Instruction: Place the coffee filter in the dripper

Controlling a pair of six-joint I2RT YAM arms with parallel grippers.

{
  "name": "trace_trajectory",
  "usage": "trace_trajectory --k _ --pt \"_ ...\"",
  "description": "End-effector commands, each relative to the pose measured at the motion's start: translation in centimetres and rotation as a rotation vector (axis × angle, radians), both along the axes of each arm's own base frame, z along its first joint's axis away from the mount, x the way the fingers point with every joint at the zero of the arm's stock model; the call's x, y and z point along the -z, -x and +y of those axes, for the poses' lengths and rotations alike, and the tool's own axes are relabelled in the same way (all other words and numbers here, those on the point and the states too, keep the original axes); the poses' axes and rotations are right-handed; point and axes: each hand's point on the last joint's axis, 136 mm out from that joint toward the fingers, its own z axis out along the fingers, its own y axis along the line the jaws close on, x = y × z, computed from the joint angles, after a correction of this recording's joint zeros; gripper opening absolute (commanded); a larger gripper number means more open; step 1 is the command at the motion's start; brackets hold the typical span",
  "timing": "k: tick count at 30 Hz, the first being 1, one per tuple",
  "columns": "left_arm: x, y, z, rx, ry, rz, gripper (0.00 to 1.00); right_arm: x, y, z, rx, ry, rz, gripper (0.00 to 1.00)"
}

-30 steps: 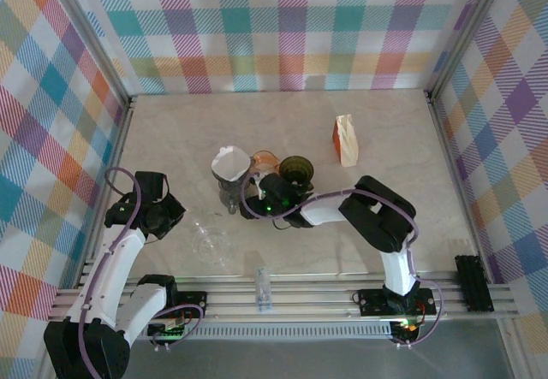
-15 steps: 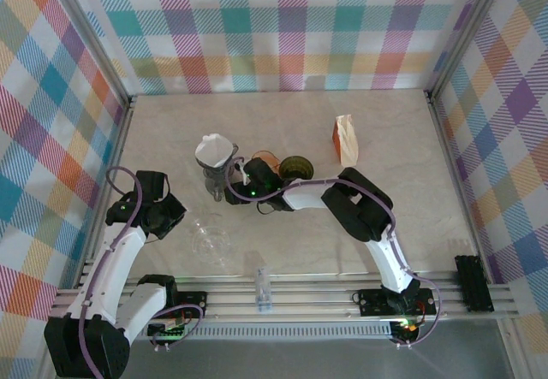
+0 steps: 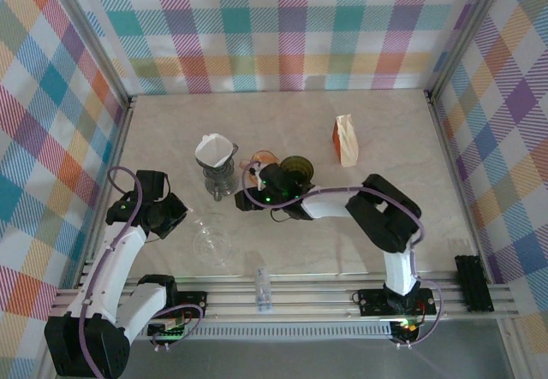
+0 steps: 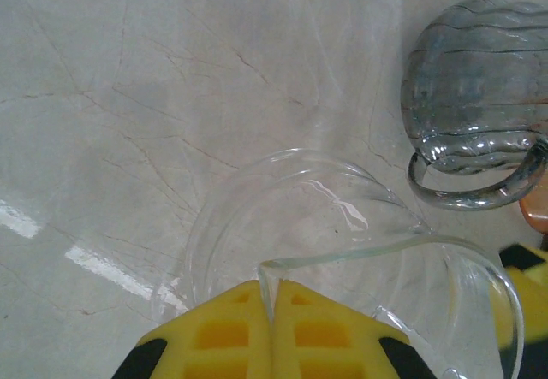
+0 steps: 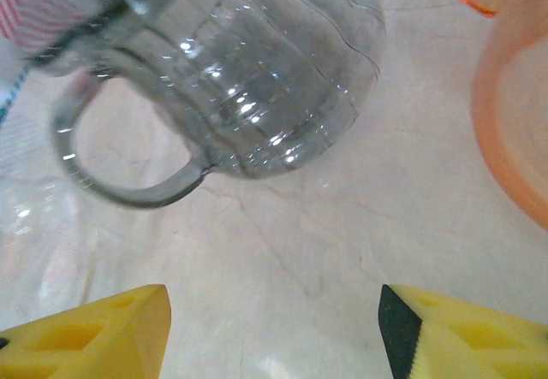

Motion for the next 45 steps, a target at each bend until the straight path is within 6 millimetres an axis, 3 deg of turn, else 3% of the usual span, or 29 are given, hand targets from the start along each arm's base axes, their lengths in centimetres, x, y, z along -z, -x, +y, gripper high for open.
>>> trace_trajectory --k 1,12,18,23,29,39,45 --pt "-1.0 -1.3 -0.6 0.019 0.043 -0.054 0.0 -3.3 1.4 -0.8 0.014 -0.06 -0.042 0.67" --pt "-2.8 -4.0 -1.2 0.03 0.057 -0.119 0.0 -5.0 5.0 -8.9 0.13 -0.039 -0.068 0.68" --pt "-3.5 -5.0 -3.3 0.092 0.062 -0.141 0.0 -5.8 6.4 -12.5 0.189 -0.035 -0.081 0.69" --pt "-3.5 -4.5 -4.8 0.144 0.023 -0.123 0.0 -6.3 7.4 -15.4 0.245 -0.032 -0.1 0.7" --pt "-3.0 -3.4 -5.3 0.156 0.047 -0.097 0.0 -6.5 8.2 -17.0 0.267 -0.031 -0.106 0.7" --pt "-5.8 -1.3 -8.6 0.254 0.059 -0.141 0.0 -6.9 8.9 -19.3 0.312 -0.035 -0.134 0.71" --pt "-5.6 -0.7 -12.5 0.359 0.033 -0.145 0.0 -7.0 9.2 -20.7 0.34 -0.019 -0.149 0.72"
